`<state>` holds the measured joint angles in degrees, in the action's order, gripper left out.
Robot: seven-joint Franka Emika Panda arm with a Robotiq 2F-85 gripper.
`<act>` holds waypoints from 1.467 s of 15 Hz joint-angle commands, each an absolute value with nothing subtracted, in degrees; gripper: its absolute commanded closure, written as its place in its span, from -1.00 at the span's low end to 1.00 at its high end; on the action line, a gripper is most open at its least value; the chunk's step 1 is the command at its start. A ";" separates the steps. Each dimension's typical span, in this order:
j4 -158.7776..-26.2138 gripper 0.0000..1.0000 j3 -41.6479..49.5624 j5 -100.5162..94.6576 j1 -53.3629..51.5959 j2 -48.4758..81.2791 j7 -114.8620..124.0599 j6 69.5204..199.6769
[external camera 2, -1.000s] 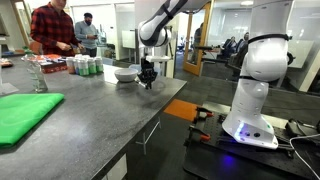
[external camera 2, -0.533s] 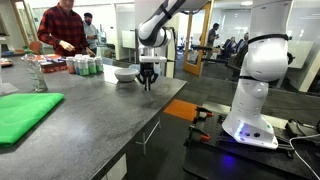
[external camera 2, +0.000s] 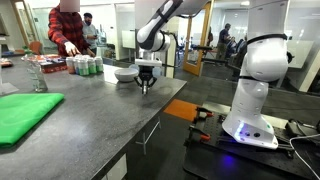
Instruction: Move the black marker forwards
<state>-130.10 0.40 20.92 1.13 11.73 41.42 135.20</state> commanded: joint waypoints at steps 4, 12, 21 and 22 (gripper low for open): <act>-132.18 0.91 2.18 19.70 -0.88 11.34 45.01 140.26; -133.13 -0.65 2.09 15.03 -1.81 8.83 42.89 140.26; -133.42 -1.00 0.73 7.74 -2.79 1.57 43.00 136.20; -133.32 -1.00 0.44 6.47 -2.76 0.59 43.12 134.90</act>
